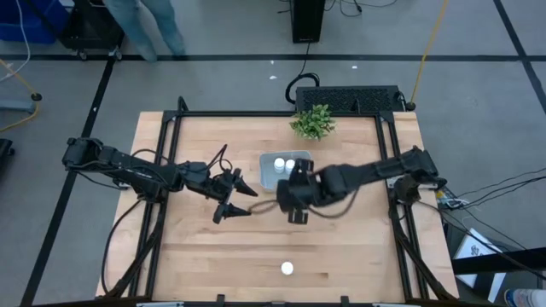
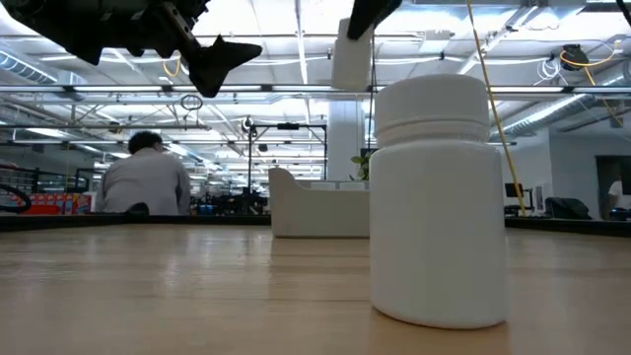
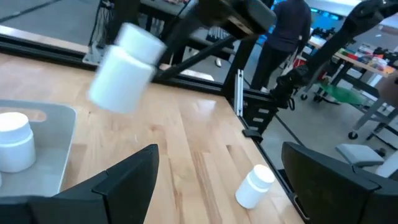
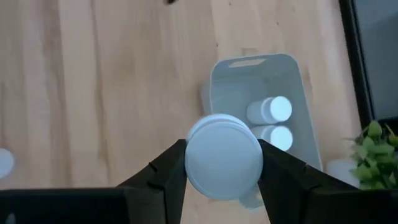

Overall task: Pick and place pill bottles into a basket
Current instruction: Put the white pill bottle into the gray bin

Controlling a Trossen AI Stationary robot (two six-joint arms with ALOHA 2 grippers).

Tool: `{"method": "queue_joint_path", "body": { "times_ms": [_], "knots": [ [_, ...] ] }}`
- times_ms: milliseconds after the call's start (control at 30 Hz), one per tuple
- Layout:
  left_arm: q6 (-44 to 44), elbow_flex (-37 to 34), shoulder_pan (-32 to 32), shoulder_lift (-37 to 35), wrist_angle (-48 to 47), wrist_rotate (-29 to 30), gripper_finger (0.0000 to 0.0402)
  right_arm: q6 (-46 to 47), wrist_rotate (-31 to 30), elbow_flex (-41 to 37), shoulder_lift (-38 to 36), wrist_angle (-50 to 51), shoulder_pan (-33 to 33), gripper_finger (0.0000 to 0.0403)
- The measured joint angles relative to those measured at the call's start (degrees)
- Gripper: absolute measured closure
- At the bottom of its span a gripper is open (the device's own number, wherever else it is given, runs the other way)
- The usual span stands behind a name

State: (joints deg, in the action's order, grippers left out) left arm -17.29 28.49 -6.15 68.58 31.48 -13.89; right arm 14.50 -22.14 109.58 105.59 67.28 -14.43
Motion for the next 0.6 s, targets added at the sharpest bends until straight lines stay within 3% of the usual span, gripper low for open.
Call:
{"method": "queue_joint_path", "body": {
  "times_ms": [133, 367, 600],
  "knots": [
    [-1.12, 0.00, 0.00, -0.02, -1.83, -0.22, 0.0055, -4.34, 4.56, -3.77, -0.98, -3.18, 5.36, 0.0251],
    [-1.93, -0.02, 0.00, 0.00, -3.49, -0.02, 0.0055, -8.93, 13.02, -17.05, -6.48, -17.10, 13.21, 0.0251],
    [-1.00, -0.02, 0.00, 0.00, -3.59, 0.39, 0.0055, -8.07, 19.16, -25.53, -8.93, -22.08, 18.47, 0.0248]
  ]
}}
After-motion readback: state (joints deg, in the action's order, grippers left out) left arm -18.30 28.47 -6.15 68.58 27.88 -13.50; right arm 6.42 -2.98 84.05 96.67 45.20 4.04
